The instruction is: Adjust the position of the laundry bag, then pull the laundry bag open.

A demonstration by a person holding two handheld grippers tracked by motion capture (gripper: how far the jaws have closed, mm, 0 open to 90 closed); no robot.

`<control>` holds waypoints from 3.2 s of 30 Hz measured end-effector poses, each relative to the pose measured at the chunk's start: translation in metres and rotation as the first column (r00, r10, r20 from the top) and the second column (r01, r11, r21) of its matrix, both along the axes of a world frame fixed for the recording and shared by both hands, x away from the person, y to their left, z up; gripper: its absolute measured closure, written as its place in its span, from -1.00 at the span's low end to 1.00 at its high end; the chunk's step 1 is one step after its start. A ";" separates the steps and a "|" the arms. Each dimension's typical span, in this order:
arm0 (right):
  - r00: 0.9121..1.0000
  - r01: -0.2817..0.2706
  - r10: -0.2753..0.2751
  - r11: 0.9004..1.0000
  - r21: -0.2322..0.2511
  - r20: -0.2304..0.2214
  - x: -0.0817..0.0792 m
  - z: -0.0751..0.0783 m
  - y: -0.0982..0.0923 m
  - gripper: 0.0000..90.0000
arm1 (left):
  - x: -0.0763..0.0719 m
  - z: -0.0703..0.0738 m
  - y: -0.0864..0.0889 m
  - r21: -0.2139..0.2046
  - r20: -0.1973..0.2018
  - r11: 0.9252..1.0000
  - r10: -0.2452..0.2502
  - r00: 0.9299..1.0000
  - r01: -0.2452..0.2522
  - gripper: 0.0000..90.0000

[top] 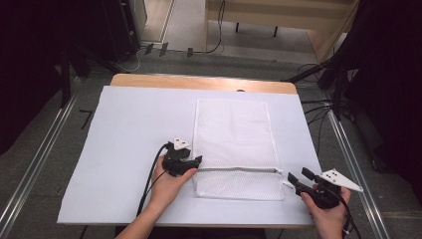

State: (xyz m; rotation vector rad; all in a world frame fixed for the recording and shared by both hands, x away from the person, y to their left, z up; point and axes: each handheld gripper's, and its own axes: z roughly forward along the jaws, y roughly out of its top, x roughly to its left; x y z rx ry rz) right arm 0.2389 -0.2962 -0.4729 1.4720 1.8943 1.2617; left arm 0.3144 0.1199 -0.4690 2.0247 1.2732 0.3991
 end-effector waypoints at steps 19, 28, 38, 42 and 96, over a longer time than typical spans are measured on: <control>1.000 -0.016 0.016 1.000 -0.012 -0.001 0.001 0.000 0.003 -0.14 | -0.007 0.006 0.024 -0.041 0.002 0.999 -0.032 0.999 0.032 1.00; 1.000 -0.022 0.022 1.000 -0.013 0.002 0.001 0.000 0.005 -0.14 | -0.028 0.016 0.069 -0.034 0.025 0.999 0.015 1.000 -0.014 1.00; 0.999 -0.042 0.042 0.999 0.004 0.003 0.001 -0.001 0.011 -0.15 | -0.053 0.017 0.101 -0.014 0.035 0.999 0.038 0.999 -0.037 1.00; 0.999 -0.053 0.053 0.999 0.012 0.010 0.001 -0.002 0.014 -0.16 | -0.052 0.017 0.114 -0.051 0.032 0.996 0.071 0.997 -0.070 1.00; 0.927 -0.340 0.346 0.938 0.066 -0.142 -0.012 -0.009 0.103 0.16 | -0.074 0.027 0.041 -0.190 0.093 0.960 -0.190 0.977 0.205 0.77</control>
